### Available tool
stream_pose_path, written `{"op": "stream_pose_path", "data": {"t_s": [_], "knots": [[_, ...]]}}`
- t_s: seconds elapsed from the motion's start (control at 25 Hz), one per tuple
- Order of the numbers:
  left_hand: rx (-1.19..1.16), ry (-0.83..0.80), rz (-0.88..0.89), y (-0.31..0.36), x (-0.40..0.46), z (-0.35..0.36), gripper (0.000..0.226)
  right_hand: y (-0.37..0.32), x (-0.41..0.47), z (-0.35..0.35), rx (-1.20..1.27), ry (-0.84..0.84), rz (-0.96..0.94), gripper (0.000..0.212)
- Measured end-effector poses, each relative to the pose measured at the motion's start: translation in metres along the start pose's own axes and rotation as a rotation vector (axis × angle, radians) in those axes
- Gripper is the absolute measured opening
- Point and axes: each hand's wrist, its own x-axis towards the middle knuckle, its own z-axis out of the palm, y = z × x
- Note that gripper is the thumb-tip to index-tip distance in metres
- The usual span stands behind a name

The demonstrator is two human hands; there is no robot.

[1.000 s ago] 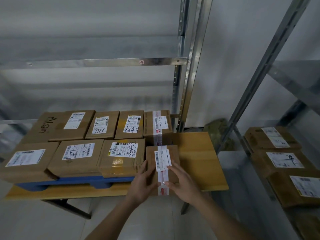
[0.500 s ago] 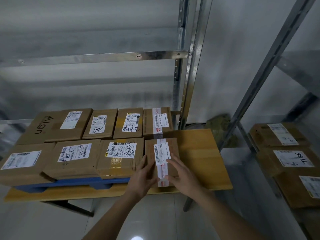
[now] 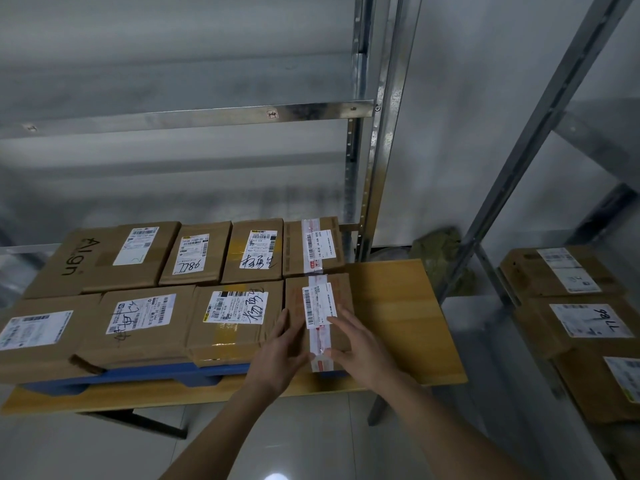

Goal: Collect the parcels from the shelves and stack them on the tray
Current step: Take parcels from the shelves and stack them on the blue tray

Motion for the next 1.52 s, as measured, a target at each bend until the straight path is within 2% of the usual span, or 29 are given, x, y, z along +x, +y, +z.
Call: {"op": "stream_pose_path", "data": {"t_s": [0.88,1.16,1.52], "knots": [[0.091,0.006,-0.030,0.004,0.006,-0.006,0.074,-0.004,0.008,-0.004,-0.023,-0.026,-0.006,0.075],[0.135,-0.020,-0.039,0.001,0.000,-0.015,0.066,-0.007,-0.008,-0.022,-0.026,-0.045,-0.004,0.069],[0.143,-0.020,-0.050,-0.007,0.005,-0.010,0.067,-0.013,-0.007,-0.022,-0.033,-0.051,0.031,0.067]]}}
